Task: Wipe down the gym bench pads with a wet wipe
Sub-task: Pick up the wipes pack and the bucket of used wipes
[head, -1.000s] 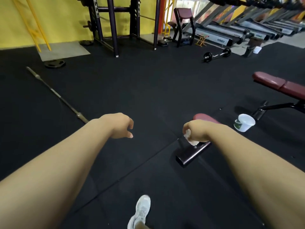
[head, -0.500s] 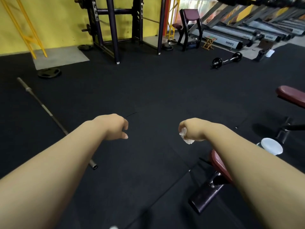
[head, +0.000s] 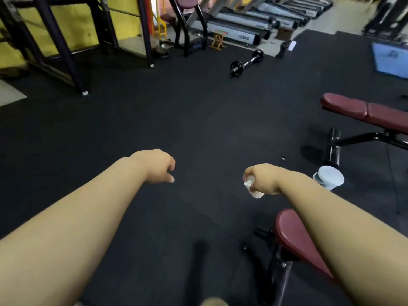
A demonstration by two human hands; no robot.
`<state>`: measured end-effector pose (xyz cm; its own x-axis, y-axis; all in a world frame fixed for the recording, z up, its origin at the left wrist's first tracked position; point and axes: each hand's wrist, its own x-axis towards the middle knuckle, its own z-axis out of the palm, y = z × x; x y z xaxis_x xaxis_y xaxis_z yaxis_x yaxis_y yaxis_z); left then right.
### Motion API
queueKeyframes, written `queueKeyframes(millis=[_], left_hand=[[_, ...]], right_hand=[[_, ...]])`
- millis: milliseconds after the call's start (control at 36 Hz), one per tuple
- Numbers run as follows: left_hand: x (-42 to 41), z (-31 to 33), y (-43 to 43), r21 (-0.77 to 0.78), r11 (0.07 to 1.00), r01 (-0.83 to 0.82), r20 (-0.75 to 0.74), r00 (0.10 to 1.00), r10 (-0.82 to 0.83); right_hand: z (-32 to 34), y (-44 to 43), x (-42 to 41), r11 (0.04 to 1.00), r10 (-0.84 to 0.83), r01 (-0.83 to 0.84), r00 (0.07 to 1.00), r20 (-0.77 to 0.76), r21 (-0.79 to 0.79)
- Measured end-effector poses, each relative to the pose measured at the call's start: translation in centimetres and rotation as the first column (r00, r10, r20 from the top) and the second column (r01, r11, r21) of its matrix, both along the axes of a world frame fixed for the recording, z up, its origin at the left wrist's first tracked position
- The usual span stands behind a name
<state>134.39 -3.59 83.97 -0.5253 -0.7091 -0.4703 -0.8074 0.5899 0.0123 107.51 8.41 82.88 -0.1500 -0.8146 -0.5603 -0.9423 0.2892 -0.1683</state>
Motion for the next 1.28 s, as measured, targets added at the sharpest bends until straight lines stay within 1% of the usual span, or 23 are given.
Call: queueKeyframes(millis=[167,333,444,583,694,778,833,1028,1111,1222,1278], left_hand=[[-9.7,-1.8,-8.9,0.033,0.987,0.155,-0.005,0.988,-0.155],[-21.6,-4.7,-17.1,0.057,0.954,0.294,0.024,0.955,-0.295],[-30.2,-5.9,-21.6,0.083,0.922,0.378,0.018,0.925,-0.380],[-39.2,-7.1,-25.4,0.110,0.879,0.463,-0.017,0.886,-0.464],[-46.3,-8.7,-27.8,0.151,0.832,0.533,0.006,0.841,-0.540],[-52.1,-10.2,-29.1,0.173,0.789,0.589,0.011,0.800,-0.600],[-55.9,-11.2,-29.9,0.186,0.751,0.633,0.008,0.763,-0.646],[-69.6,-13.5,-33.6,0.203,0.630,0.749,0.030,0.638,-0.769],[-75.1,-14.3,-34.5,0.231,0.566,0.791,0.052,0.571,-0.819],[-82.4,-15.3,-34.8,0.245,0.473,0.846,0.089,0.466,-0.880],[-85.8,-15.9,-34.4,0.261,0.440,0.859,0.087,0.433,-0.897]], right_hand=[[-2.6,-4.5,-7.9,0.979,-0.198,0.197,0.980,0.020,0.059],[-5.3,-9.1,-17.3,0.943,-0.318,0.317,0.948,-0.003,0.098],[-5.9,-11.7,-23.5,0.900,-0.431,0.426,0.902,0.038,0.089],[-7.2,-13.1,-30.2,0.835,-0.545,0.540,0.838,0.026,0.103],[-8.3,-14.0,-35.1,0.825,-0.541,0.542,0.839,-0.050,0.160],[-9.7,-14.5,-39.0,0.782,-0.606,0.604,0.795,-0.035,0.154],[-10.8,-14.8,-41.6,0.773,-0.615,0.611,0.788,-0.035,0.169],[-14.1,-16.4,-50.6,0.589,-0.805,0.798,0.594,0.001,0.125],[-14.6,-16.8,-54.0,0.543,-0.838,0.833,0.546,0.002,0.110],[-15.7,-16.8,-58.6,0.428,-0.904,0.902,0.428,0.019,0.060],[-16.2,-16.6,-60.7,0.379,-0.926,0.924,0.378,0.027,0.046]])
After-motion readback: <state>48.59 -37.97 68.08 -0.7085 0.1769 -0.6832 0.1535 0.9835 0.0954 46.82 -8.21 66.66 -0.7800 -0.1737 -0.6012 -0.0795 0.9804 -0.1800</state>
